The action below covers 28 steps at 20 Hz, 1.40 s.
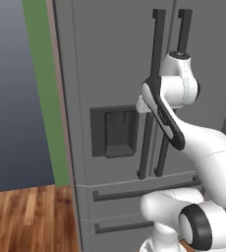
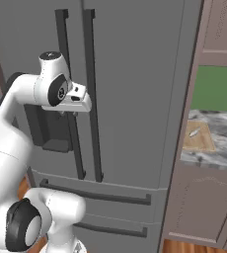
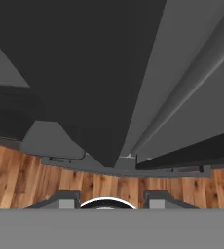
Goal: Retrieve a lemon from the fridge and place it on the cutting board with the fish.
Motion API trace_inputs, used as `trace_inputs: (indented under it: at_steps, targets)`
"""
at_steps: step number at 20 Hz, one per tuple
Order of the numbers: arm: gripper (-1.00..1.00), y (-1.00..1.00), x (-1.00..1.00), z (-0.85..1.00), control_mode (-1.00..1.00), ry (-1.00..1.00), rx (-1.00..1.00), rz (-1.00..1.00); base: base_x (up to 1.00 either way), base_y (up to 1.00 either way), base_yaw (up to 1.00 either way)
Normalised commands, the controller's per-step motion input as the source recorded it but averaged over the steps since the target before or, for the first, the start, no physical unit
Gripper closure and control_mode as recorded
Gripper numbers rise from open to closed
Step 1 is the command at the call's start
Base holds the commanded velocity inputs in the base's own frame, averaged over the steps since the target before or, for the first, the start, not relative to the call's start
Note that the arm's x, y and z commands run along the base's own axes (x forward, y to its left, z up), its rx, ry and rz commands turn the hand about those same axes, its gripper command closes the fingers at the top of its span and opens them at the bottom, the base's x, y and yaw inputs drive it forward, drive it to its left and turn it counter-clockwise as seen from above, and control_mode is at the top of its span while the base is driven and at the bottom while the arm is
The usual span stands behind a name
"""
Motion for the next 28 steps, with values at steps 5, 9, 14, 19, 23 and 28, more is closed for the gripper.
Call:
trace_inputs:
  at_steps: [5, 9, 14, 19, 23, 28]
  targets:
    - [-1.00, 0.00, 0.00, 0.00, 1.00, 0.00, 0.00, 0.00, 0.00, 0.00, 0.00]
    - [-1.00, 0.00, 0.00, 0.00, 1.00, 0.00, 0.00, 0.00, -0.37, -0.06, 0.00]
    - [-1.00, 0.00, 0.00, 0.00, 1.00, 0.00, 0.00, 0.00, -0.56, -0.01, -0.02]
    - [-1.00, 0.00, 0.00, 0.00, 1.00, 0.00, 0.00, 0.00, -0.12, -0.01, -0.01]
    - [-1.00, 0.00, 0.00, 0.00, 1.00, 0.00, 0.00, 0.00, -0.47, -0.44, -0.04]
    - [-1.00, 0.00, 0.00, 0.00, 1.00, 0.00, 0.00, 0.00, -0.65, -0.45, -0.11]
